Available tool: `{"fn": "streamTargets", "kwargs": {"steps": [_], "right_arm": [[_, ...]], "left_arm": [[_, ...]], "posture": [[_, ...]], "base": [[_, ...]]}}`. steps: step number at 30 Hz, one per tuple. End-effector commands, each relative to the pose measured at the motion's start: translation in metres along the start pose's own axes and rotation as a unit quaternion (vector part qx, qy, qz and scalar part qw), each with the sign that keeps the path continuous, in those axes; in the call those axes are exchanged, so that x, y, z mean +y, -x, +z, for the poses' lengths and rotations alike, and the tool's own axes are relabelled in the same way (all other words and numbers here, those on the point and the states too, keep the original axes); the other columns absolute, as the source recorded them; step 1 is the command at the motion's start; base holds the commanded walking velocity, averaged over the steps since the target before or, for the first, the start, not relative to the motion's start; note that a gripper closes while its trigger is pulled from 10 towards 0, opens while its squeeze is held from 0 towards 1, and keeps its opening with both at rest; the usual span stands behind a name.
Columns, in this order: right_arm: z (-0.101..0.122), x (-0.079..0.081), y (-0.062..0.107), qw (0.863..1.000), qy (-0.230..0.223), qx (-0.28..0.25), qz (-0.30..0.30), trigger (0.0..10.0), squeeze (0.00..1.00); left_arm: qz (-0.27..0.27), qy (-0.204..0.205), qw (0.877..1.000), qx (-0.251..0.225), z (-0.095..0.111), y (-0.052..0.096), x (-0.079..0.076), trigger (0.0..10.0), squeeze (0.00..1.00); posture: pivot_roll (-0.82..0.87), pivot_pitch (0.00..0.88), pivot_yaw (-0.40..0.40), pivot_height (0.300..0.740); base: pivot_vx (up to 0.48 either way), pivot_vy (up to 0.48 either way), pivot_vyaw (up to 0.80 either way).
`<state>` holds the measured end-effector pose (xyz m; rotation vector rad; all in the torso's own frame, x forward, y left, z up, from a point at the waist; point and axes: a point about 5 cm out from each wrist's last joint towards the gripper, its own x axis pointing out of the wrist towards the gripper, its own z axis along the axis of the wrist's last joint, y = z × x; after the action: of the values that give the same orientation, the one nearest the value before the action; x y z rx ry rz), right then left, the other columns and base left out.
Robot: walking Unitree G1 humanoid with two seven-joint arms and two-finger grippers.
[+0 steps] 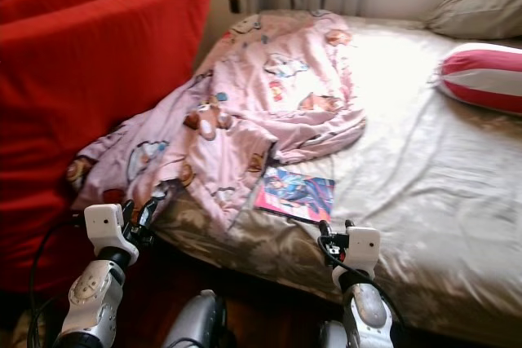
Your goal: Clean up the room
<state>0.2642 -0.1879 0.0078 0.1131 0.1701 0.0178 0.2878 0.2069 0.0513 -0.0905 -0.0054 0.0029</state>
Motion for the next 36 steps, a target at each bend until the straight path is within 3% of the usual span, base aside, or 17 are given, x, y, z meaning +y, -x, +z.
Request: {"fn": "streamTargets", "kwargs": {"steps": [1,14,27,32,36], "right_arm": [[-0.001,0.005,0.000,1.000,-0.003,0.000,0.006,10.0,0.00],[-0.002,0.005,-0.001,1.000,-0.012,0.005,-0.003,10.0,0.00],[-0.010,-0.010,-0.004,0.994,-0.049,0.046,-0.080,10.0,0.00],[-0.005,-0.007,-0.007,0.996,-0.054,0.032,-0.066,10.0,0.00],[-0.004,0.006,-0.017,0.997,-0.050,0.060,-0.010,10.0,0.00]], "left_arm": [[0.005,-0.002,1.000,0.004,0.000,0.000,0.004,10.0,0.00],[0.004,-0.006,1.000,0.006,0.001,-0.001,0.004,10.0,0.00],[0.000,-0.008,1.000,0.007,0.001,0.001,0.004,10.0,0.00],[0.002,-0.011,1.000,0.008,0.002,0.001,0.006,10.0,0.00],[-0.003,-0.002,1.000,-0.005,0.009,-0.004,0.002,10.0,0.00]], "posture": [[0.05,0.074,0.043,0.618],[0.05,0.078,0.047,0.618],[0.06,0.091,0.054,0.618],[0.05,0.104,0.058,0.618],[0.05,0.107,0.066,0.618]], "base": [[0.259,0.000,0.80],[0.271,0.000,0.06],[0.273,0.000,-0.07],[0.102,0.000,-0.25],[0.000,0.000,0.00]]}}
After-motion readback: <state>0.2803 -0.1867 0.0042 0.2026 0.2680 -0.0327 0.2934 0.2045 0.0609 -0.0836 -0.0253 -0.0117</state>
